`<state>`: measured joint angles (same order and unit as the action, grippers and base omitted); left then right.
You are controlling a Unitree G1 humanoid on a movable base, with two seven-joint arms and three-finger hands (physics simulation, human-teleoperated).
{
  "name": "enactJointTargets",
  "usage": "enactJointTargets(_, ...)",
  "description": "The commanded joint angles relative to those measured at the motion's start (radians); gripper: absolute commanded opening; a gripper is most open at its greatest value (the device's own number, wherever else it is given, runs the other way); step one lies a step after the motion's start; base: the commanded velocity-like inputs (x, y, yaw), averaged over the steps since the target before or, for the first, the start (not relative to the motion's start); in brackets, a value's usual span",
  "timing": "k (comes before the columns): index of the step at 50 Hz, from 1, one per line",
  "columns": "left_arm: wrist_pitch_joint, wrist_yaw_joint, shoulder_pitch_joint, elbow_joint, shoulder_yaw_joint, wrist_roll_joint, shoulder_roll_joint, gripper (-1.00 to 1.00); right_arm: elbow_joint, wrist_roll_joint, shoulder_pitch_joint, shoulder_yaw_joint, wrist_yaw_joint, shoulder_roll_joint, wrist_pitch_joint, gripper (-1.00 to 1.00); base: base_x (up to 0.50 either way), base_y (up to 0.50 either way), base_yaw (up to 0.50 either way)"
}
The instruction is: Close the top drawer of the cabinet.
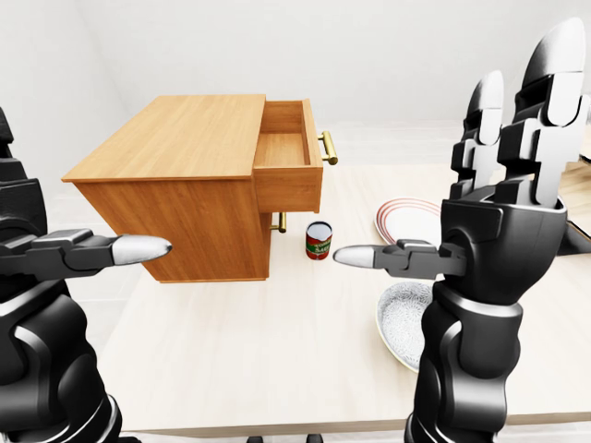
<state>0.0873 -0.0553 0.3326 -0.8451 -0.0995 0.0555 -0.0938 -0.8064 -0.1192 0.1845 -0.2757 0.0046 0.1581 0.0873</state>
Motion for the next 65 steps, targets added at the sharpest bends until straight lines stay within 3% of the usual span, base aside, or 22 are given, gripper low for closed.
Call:
enactJointTargets(1, 0.000, -0.004, 0.000, -0.010, 0.005, -0.001, 0.005, 1.00, 0.034, 0.023, -0.003, 0.019, -0.009, -0.007, 0.000, 1.00, 0.00, 0.00, 0.00)
enactJointTargets(18, 0.000, 0.001, 0.035, -0.017, 0.001, -0.003, -0.009, 1.00, 0.287, 0.025, 0.017, 0.056, -0.039, -0.030, 0.000, 1.00, 0.00, 0.00, 0.00)
enactJointTargets(22, 0.000, 0.006, 0.030, -0.027, -0.011, -0.028, 0.018, 1.00, 0.298, 0.027, 0.025, 0.060, -0.051, -0.030, 0.000, 1.00, 0.00, 0.00, 0.00)
enactJointTargets(26, 0.000, -0.002, 0.026, -0.017, -0.001, -0.022, 0.005, 1.00, 0.324, 0.029, 0.021, 0.067, -0.055, -0.033, 0.000, 1.00, 0.00, 0.00, 0.00)
enactJointTargets(45, 0.000, -0.013, -0.028, -0.033, 0.025, -0.035, 0.021, 1.00, 0.467, 0.038, 0.103, 0.122, -0.071, -0.039, 0.000, 1.00, 0.00, 0.00, 0.00)
enactJointTargets(47, 0.000, 0.006, -0.036, -0.046, 0.016, -0.069, 0.039, 1.00, 0.507, 0.041, 0.123, 0.130, -0.074, -0.043, 0.000, 1.00, 0.00, 0.00, 0.00)
enactJointTargets(48, 0.000, 0.003, -0.047, -0.043, 0.046, -0.042, 0.011, 1.00, 0.518, 0.037, 0.139, 0.134, -0.077, -0.047, 0.000, 1.00, 0.00, 0.00, 0.00)
enactJointTargets(50, 0.000, 0.005, -0.053, -0.041, 0.074, -0.025, 0.005, 1.00, 0.541, 0.039, 0.160, 0.147, -0.081, -0.050, 0.000, 1.00, 0.00, 0.00, 0.00)
enactJointTargets(54, 0.000, 0.016, -0.060, -0.033, 0.047, -0.034, 0.033, 1.00, 0.588, 0.042, 0.194, 0.163, -0.084, -0.054, 0.000, 1.00, 0.00, 0.00, 0.00)
enactJointTargets(65, 0.000, 0.020, -0.037, -0.037, 0.041, -0.029, 0.029, 1.00, 0.650, 0.055, 0.222, 0.195, -0.084, -0.069, 0.000, 1.00, 0.00, 0.00, 0.00)
